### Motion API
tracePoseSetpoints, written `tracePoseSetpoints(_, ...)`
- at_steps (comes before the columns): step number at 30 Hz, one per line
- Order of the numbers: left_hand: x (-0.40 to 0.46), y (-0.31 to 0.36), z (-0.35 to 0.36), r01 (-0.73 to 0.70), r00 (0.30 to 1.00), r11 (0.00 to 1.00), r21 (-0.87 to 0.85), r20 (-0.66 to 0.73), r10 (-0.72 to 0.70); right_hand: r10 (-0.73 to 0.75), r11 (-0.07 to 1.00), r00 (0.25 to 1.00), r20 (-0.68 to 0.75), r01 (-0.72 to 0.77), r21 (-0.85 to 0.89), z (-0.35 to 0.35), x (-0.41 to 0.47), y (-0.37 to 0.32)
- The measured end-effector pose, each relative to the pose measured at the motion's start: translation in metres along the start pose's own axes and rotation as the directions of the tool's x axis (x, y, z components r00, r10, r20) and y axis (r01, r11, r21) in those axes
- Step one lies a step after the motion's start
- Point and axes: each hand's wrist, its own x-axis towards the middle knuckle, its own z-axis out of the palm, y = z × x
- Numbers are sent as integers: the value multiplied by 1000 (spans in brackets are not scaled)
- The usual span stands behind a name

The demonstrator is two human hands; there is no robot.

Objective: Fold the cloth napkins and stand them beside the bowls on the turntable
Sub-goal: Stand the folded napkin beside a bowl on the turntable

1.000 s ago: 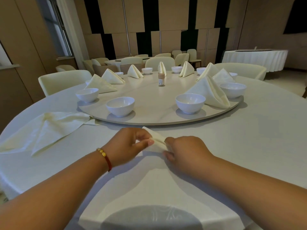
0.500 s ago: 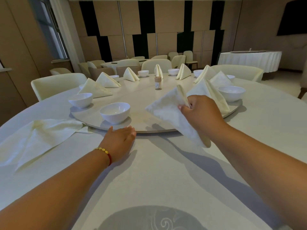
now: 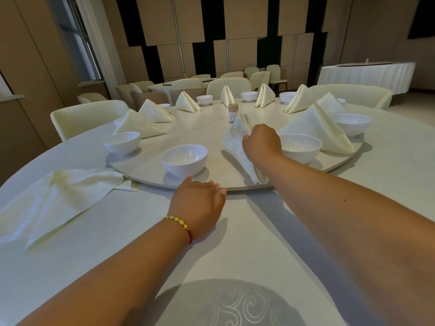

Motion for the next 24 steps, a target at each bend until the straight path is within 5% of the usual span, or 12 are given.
tracePoseSetpoints(11,8,15,4,-28,998,999,-44,-62,25,27,1000,999,-27,-27,5,21,-1,9)
tracePoseSetpoints(15,25,21,6,83,995,950,-301,-30,-96,42,999,999,-23,-42,7,14,-2,23)
tracePoseSetpoints(18,45,32,6,176,983,784,-595,65,-171,72,997,997,6,-72,31,9,-2,29)
tracePoseSetpoints(20,58,41,3,252,965,585,-771,153,-213,86,996,996,33,-87,32,6,-2,30)
tracePoseSetpoints(22,69,48,3,306,946,379,-873,233,-227,94,994,993,67,-98,55,3,-5,33)
tracePoseSetpoints(24,78,55,5,324,939,297,-898,267,-216,79,983,992,101,-94,155,0,-11,40)
